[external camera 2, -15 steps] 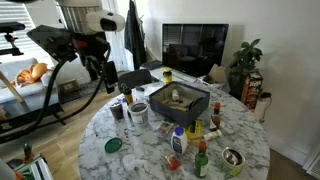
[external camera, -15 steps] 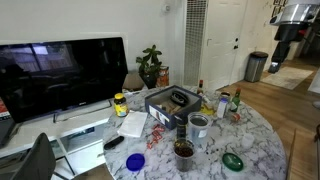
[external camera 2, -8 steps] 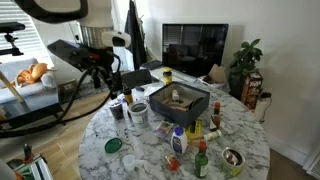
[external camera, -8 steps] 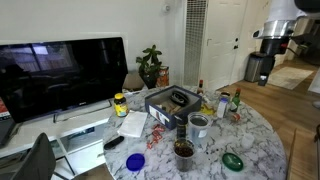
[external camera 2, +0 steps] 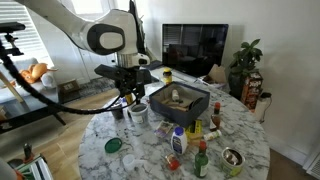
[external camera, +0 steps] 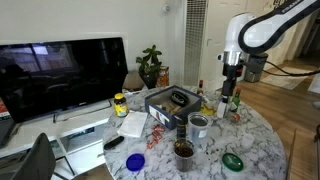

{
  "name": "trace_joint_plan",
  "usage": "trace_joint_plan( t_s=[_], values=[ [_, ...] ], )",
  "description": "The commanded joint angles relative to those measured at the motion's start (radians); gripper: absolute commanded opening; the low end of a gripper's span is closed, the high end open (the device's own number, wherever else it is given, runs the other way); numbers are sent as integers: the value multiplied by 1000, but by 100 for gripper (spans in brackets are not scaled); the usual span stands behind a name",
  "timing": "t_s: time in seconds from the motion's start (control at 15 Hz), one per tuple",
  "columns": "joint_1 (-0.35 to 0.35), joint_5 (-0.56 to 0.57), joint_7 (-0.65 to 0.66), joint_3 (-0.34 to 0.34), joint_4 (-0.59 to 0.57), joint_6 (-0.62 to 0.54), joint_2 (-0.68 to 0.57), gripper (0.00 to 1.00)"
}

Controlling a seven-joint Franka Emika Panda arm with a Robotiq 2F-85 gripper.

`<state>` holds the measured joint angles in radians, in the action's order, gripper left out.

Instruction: Take the metal cup out of the jar then put the flashlight into the jar

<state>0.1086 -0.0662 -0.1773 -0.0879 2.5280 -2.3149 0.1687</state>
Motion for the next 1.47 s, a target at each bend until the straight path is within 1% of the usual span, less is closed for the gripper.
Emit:
trace_joint_plan(
  t_s=[0.0, 0.13, 0.33, 0.4, 0.53, 0.73, 0.87, 0.93, 1.2, 1.4],
  values=[
    [-35, 38, 40, 47, -164, -99, -258, 100],
    [-44, 71, 68, 55, -237, -154, -360, 100],
    [-48, 144, 99, 48, -324, -170, -474, 100],
    [-50, 156, 93, 47, -345, -164, -499, 100],
    [-71, 133, 53, 60, -373, -156, -533, 100],
    [-103, 84, -2, 91, -398, -146, -552, 100],
    [-119, 71, -26, 108, -404, -138, -552, 100],
    [-125, 66, -38, 114, -405, -97, -545, 100],
    [-127, 79, -53, 117, -405, 1, -518, 100],
    [-131, 63, -71, 122, -407, 32, -514, 100]
  ],
)
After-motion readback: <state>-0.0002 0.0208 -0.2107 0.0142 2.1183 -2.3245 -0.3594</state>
